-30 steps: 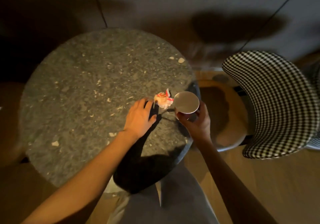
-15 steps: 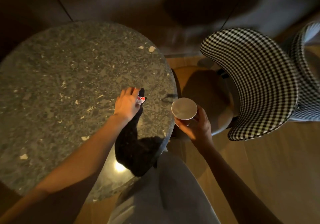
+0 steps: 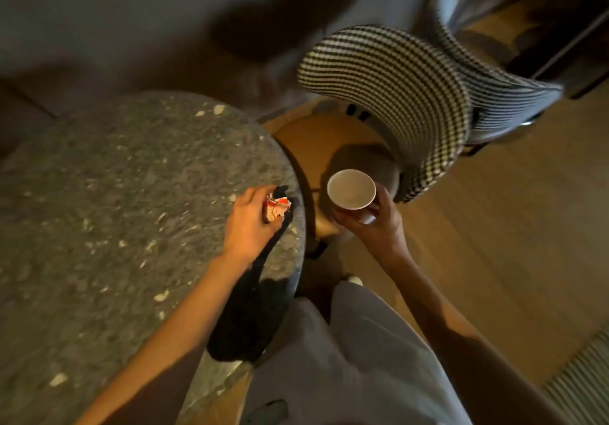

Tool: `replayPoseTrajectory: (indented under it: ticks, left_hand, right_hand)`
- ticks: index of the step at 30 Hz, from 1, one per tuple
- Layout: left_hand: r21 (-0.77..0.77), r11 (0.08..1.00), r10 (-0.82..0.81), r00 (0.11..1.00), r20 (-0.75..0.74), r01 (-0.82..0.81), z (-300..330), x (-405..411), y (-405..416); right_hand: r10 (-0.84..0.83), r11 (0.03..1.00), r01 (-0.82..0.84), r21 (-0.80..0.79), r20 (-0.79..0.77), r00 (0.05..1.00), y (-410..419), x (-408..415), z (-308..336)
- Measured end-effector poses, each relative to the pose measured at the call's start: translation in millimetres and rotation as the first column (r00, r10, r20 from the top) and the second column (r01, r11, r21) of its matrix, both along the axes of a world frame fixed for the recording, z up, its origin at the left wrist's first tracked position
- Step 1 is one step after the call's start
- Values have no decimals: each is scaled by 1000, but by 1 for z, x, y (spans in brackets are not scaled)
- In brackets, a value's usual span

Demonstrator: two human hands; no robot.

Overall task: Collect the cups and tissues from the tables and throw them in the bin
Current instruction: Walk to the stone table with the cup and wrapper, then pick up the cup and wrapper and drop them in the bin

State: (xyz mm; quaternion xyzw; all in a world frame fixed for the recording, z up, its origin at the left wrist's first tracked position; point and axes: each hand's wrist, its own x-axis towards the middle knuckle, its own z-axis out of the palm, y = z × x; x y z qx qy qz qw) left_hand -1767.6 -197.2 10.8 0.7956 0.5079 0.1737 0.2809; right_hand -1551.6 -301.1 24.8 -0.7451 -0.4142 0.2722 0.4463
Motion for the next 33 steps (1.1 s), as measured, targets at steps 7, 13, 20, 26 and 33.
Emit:
replayPoseTrajectory:
  ticks: [7,13,20,26,33]
  left_hand:
    - [87,968,-244,959,143,234,17,117,-43]
    - [171,872,-485,860,160,459,34,286,-90]
    - [211,729,-684,703,192,652,65,491,-188]
    - [182,616,-788,600,142,766,78,622,-239]
    - [167,481,-877,472,92,861,64,788,-253]
  right_hand:
    - [-271,959,273,74,-37,962,-78,102,22]
    - [-483,859,483,170,-42,874,-174,229,42]
    - [-669,728,666,163,-46,742,-291,365,55]
    - [-809,578,804,138,-30,587,-355,462,54]
    - [-902,420,897,135,-44,429,-376,587,26]
